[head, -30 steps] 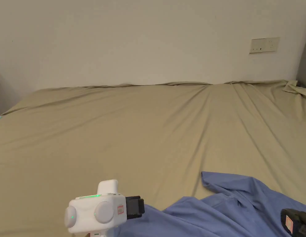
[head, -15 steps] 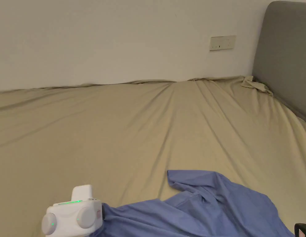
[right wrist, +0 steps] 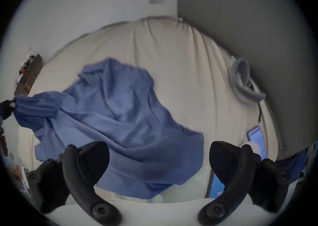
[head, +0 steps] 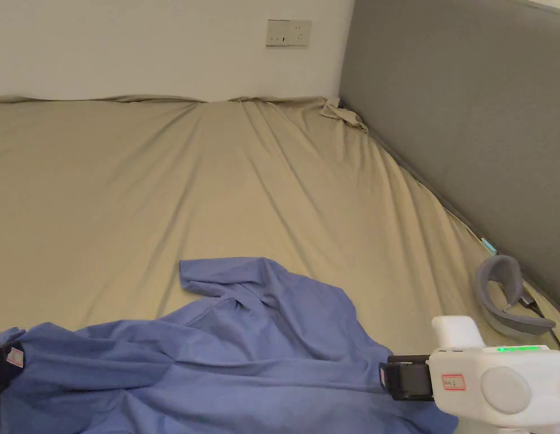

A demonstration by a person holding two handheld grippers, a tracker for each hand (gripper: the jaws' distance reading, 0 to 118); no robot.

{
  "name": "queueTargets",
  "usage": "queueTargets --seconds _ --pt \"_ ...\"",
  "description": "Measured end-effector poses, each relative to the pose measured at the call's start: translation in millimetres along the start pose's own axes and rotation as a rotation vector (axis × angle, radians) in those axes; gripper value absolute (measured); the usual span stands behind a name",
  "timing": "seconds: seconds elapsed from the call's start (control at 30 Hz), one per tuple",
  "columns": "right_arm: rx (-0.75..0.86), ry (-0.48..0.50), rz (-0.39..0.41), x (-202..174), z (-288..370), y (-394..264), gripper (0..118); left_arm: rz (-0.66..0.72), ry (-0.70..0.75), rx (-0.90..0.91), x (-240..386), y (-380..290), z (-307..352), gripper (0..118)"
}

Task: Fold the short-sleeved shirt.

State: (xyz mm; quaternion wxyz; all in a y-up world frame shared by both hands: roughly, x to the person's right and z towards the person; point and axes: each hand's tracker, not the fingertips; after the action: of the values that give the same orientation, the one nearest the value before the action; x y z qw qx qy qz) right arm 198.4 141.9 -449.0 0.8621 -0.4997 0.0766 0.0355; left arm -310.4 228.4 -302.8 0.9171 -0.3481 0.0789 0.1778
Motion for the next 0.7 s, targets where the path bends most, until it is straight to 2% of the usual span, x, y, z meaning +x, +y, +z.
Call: queueTargets --seconds 0.1,0.17,0.2,0.23,0.27,0.3,0.33,0.37,0.57,0.67,0.7 --pt "-0.029 -0.009 -0.060 -9.5 -15.9 -22.1 118 0.010 0.007 -0.005 -3.3 1.2 4.0 0" --pt "-0.119 -0.078 -0.120 -0.7 -42.0 -20.9 115 0.017 0.016 -0.012 -2.8 -0.3 6.8 0" --pt "-0.163 -0.065 -0.113 -3.1 -47.4 -21.4 100 0.023 0.020 -0.018 -6.7 1.4 5.8 0" --pt "-0.182 -0.027 -0.110 -5.1 -50.3 -22.4 78 0.027 0.025 -0.020 -6.8 0.8 7.0 0" --pt "-0.182 0.040 -0.127 -6.5 -51.1 -24.7 50 0.029 0.027 -0.017 -6.2 -0.5 8.9 0" --pt "-0.163 0.099 -0.116 -2.4 -57.0 -27.9 26 0.031 0.025 -0.017 -5.8 -1.4 10.2 0" --pt "-0.122 0.104 -0.131 -1.9 -52.9 -28.6 21 0.040 0.019 -0.019 -9.5 -0.7 9.0 0" --pt "-0.081 0.075 -0.122 -3.3 -47.0 -28.5 18 0.045 0.013 -0.023 -10.4 -0.4 8.6 0" --pt "0.198 0.176 -0.086 -29.1 54.6 -9.8 16 0.141 -0.082 0.022 -15.0 16.0 19.2 0" --pt "0.318 0.126 0.007 -46.7 96.6 23.3 16 0.247 -0.158 0.123 -24.7 56.4 31.1 0" --pt "0.343 0.136 0.027 -47.8 99.0 48.4 16 0.287 -0.184 0.182 -29.3 71.7 36.3 0"
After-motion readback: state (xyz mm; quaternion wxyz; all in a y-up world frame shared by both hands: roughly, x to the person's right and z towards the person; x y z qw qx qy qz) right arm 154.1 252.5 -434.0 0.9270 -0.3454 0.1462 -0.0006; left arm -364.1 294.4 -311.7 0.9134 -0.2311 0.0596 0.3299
